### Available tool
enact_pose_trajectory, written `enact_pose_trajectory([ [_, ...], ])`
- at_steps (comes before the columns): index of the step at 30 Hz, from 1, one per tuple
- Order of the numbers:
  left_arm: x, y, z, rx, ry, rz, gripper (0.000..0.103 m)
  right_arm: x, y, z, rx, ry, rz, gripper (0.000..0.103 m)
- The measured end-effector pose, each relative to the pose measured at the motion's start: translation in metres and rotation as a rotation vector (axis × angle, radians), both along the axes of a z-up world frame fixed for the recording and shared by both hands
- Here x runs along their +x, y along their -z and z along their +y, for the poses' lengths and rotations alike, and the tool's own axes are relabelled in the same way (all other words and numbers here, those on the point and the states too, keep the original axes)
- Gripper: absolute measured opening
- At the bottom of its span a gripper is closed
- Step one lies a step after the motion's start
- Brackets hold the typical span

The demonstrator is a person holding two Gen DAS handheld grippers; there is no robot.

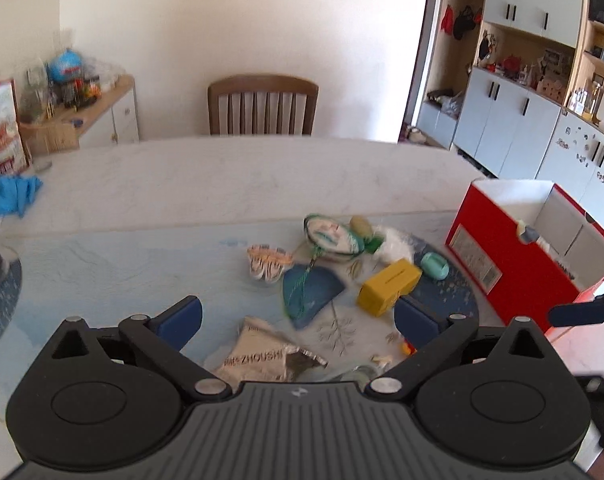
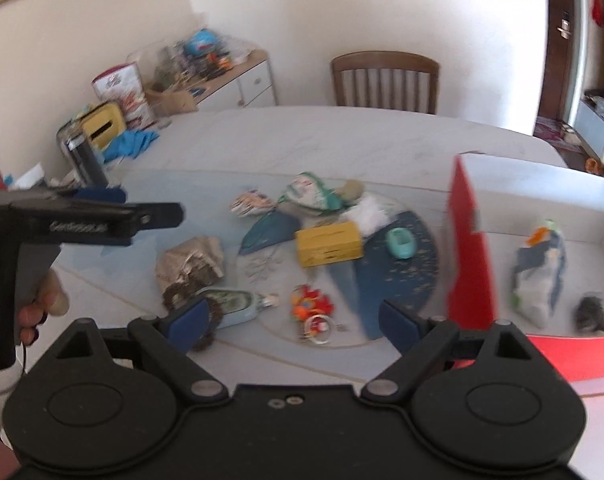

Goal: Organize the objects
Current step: 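Withdraw both tools from the box back over the table, then grasp the silver ZHOUSHI pouch with left tool while right tool grasps brown bead bracelet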

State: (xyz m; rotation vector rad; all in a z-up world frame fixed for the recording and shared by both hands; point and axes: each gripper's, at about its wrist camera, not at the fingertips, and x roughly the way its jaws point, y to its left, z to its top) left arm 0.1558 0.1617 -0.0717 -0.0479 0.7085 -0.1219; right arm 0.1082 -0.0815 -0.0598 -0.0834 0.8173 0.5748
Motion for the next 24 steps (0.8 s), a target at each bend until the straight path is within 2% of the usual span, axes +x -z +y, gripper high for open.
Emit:
enact_pose_trajectory([
  [10,0.017,0.033,0.014,0.010,0.033,0.062,0.103,0.005,0.033,0.051,-0.046,-0.070,0.039,0.090],
  [21,0.037,0.061,0.030,-0.018,0.075,0.118,0.103,0.018,0.060,0.074,-0.049,-0.079,0.112,0.088],
  [24,0.041,0.065,0.031,-0.005,0.093,0.133,0.102,0.021,0.065,0.080,-0.062,-0.082,0.120,0.084],
])
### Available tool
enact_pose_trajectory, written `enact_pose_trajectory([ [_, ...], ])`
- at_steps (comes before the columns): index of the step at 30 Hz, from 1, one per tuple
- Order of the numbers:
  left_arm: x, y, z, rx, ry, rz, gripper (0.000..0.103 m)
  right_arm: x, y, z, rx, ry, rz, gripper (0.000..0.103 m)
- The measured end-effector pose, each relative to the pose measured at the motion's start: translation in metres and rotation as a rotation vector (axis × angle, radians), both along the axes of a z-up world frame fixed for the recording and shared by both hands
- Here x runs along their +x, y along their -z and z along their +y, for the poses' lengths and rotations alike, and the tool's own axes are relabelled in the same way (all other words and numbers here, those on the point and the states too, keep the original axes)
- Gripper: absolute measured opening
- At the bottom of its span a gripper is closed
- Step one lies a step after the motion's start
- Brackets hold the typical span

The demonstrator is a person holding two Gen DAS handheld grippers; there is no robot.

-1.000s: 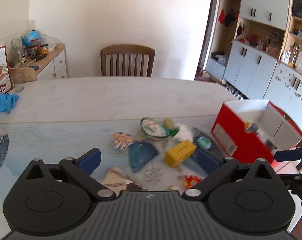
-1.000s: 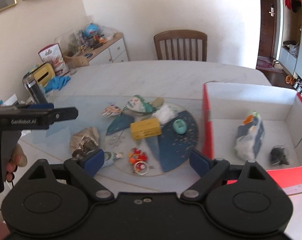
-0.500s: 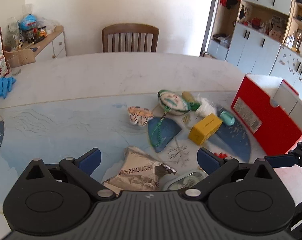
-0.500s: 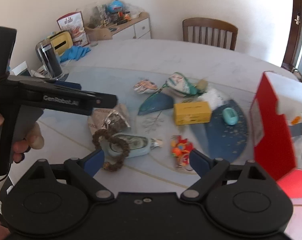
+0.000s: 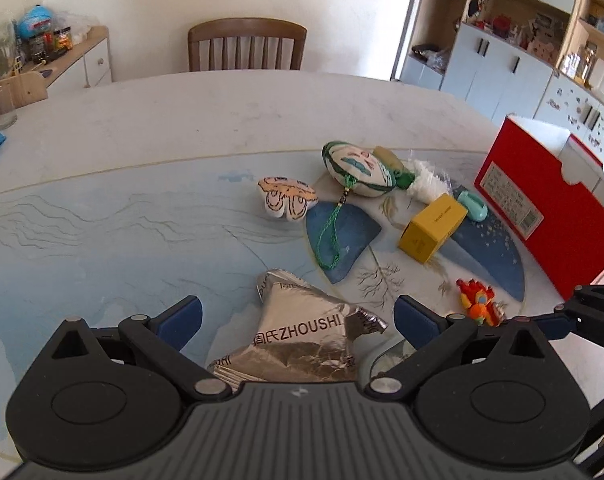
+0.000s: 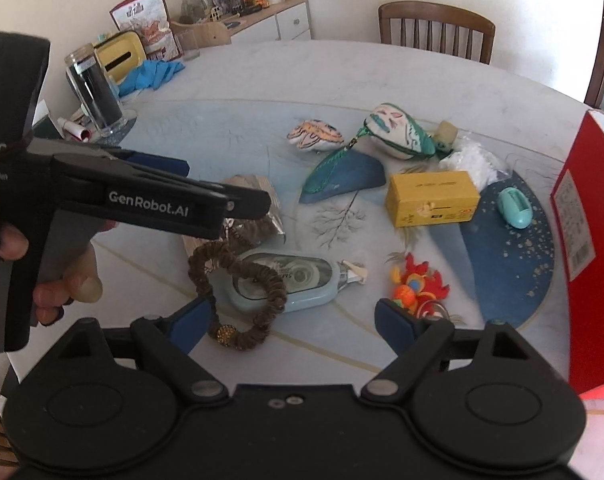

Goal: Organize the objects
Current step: 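Grasp the silver ZHOUSHI pouch with left tool while right tool grasps brown bead bracelet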

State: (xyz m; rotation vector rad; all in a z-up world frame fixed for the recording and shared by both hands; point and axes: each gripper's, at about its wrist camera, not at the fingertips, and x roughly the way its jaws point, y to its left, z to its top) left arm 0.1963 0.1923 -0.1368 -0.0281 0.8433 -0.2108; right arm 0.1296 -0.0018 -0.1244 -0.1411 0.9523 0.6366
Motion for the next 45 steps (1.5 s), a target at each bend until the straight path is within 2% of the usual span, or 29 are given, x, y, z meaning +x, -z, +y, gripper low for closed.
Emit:
enact_pose_trajectory([
  [2,0.001,0.002,0.000,0.000,0.009,0.008,0.102,0.002,0.004,0.003,-0.002,-0.005,0.012,0.078],
  [4,0.002,0.003,0.002,-0.010,0.009,0.014,0.102,0.005,0.008,0.006,-0.004,-0.005,0.028,0.068],
  [6,0.003,0.005,0.005,-0.022,0.002,0.023,0.102,0.007,0.010,0.008,0.004,-0.002,0.043,0.064],
  [12,0.006,0.010,0.013,-0.071,-0.011,0.067,0.085,0.008,0.017,0.014,0.016,-0.022,0.100,0.047],
  [17,0.004,0.012,0.010,-0.072,0.006,0.077,0.066,0.010,0.019,0.016,0.030,-0.012,0.120,0.041],
  [21,0.002,0.012,0.012,-0.085,0.004,0.075,0.059,0.012,0.019,0.013,0.046,0.008,0.143,0.029],
  [23,0.001,0.011,0.012,-0.091,0.005,0.074,0.052,0.014,0.019,0.011,0.053,0.018,0.155,0.026],
  [25,0.000,0.010,0.012,-0.088,0.002,0.073,0.051,0.014,0.019,0.009,0.056,0.023,0.162,0.014],
  [27,-0.002,0.009,0.011,-0.089,0.003,0.075,0.050,0.013,0.019,0.005,0.060,0.030,0.165,0.010],
  [36,-0.011,0.000,0.017,-0.108,-0.033,0.069,0.047,0.009,0.003,-0.016,0.083,0.056,0.126,0.008],
  [45,-0.025,-0.037,0.007,-0.133,-0.029,0.024,0.047,0.005,-0.033,-0.039,0.123,0.065,0.047,0.007],
])
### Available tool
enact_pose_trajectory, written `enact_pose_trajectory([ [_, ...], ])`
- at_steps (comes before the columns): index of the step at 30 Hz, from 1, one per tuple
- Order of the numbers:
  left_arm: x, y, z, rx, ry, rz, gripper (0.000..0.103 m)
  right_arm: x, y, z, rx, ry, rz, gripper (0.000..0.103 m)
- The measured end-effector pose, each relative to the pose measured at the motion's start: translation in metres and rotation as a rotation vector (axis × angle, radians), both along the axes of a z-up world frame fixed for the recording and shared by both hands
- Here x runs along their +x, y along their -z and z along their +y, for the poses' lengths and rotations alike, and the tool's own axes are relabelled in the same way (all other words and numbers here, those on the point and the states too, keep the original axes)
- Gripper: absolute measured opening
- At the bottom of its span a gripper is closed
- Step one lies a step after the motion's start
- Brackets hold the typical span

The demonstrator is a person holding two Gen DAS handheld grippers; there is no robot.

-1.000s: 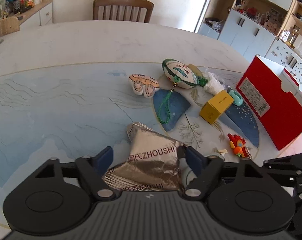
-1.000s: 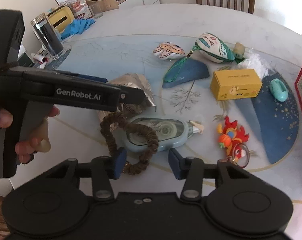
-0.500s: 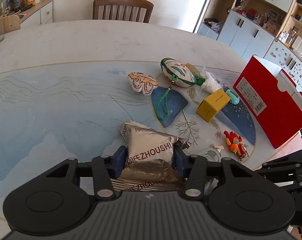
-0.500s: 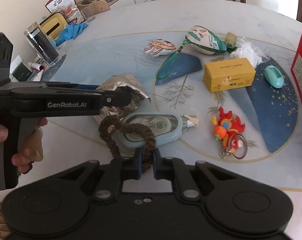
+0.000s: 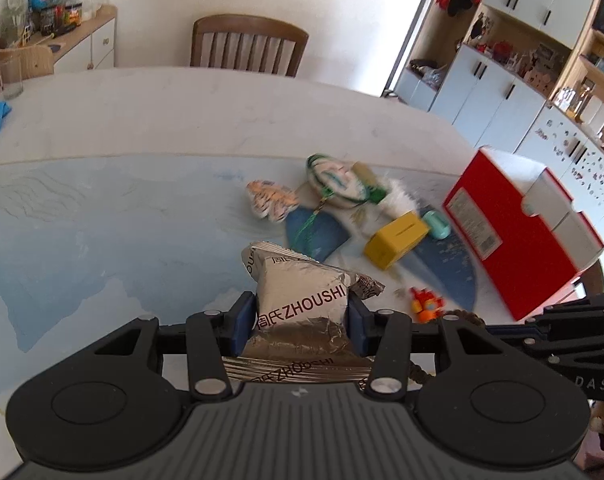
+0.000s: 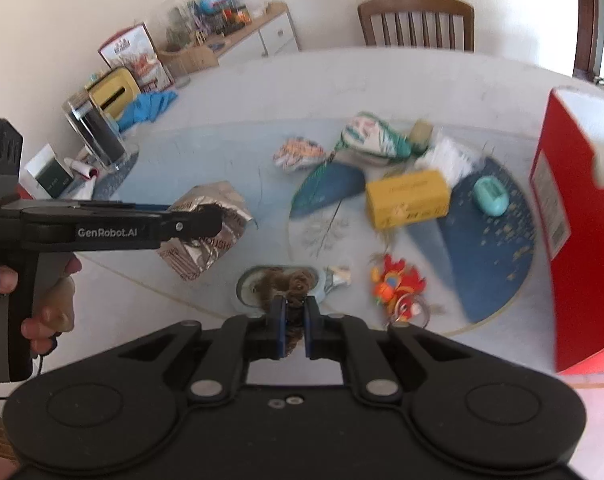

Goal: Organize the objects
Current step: 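Grasp the silver ZHOUSHI pouch with left tool while right tool grasps brown bead bracelet, then carry pouch and bracelet into the red box and open both tools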

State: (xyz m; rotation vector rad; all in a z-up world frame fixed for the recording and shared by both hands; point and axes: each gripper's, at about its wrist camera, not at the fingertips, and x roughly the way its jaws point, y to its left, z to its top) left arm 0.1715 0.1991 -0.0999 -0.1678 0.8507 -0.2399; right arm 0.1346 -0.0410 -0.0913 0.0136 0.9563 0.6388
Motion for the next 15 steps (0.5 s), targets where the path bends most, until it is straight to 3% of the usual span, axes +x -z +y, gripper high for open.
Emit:
enact_pose_trajectory([
  [8,-0.003,-0.040,-0.030,0.010,0.022,-0.052,0.047,0.001,-0.038,-0.031,0.018,0.056,-0.113,0.007],
  [15,-0.004,-0.067,-0.069,0.018,0.070,-0.091,0.047,0.006,-0.064,-0.072,0.039,0.138,-0.153,0.007],
])
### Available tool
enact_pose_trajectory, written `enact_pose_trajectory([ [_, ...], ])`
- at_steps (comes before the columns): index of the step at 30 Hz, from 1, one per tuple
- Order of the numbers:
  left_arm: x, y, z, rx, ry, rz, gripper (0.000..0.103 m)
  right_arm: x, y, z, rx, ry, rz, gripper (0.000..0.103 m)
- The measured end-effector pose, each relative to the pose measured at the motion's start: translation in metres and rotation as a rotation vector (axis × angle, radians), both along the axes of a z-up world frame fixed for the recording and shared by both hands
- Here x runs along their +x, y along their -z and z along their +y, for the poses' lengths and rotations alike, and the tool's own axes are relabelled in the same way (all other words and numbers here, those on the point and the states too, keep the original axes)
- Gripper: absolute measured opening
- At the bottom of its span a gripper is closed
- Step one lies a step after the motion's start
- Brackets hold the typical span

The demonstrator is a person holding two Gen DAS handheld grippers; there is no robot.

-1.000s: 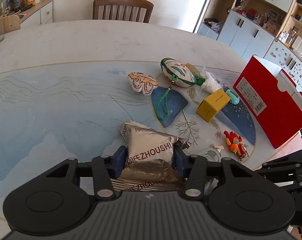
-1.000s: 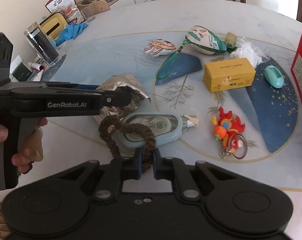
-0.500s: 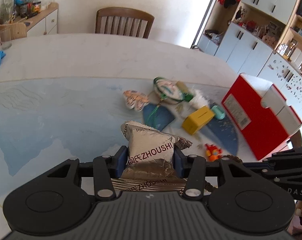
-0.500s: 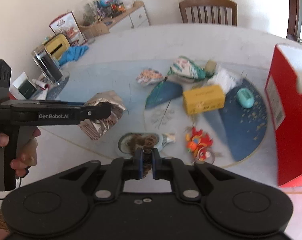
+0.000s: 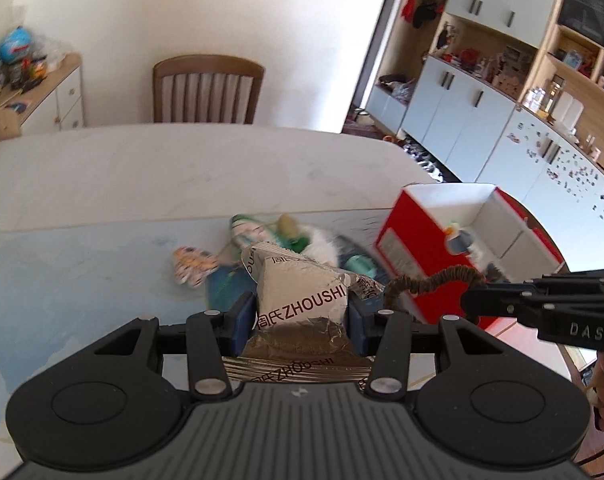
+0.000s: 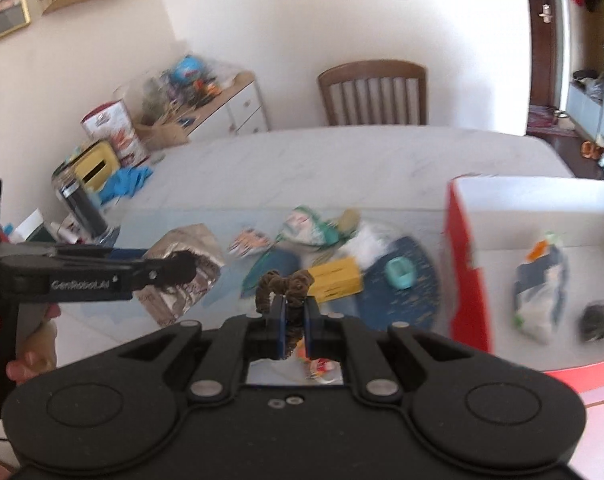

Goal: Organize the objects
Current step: 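Carry pouch and bracelet into the red box and open both tools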

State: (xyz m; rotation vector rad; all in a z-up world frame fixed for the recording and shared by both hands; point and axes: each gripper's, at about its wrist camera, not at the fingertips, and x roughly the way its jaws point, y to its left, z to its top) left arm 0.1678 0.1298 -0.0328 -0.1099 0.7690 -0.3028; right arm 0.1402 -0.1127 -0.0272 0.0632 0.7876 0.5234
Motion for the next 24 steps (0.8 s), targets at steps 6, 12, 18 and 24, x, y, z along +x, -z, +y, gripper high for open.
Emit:
enact_pose_trajectory([
  [6,0.001,-0.016,-0.041,0.011,0.056,-0.027,0.047,-0.001,-0.013,-0.039,0.014,0.061,-0.034,0.007],
  [12,0.005,-0.026,-0.084,0.008,0.115,-0.049,0.047,0.002,-0.023,-0.076,0.018,0.121,-0.060,0.007],
  [18,0.017,-0.024,-0.131,0.024,0.172,-0.040,0.047,0.009,-0.029,-0.119,0.005,0.176,-0.089,0.007],
  [24,0.026,-0.021,-0.173,0.027,0.219,-0.028,0.047,0.021,-0.027,-0.156,-0.021,0.229,-0.099,0.007],
])
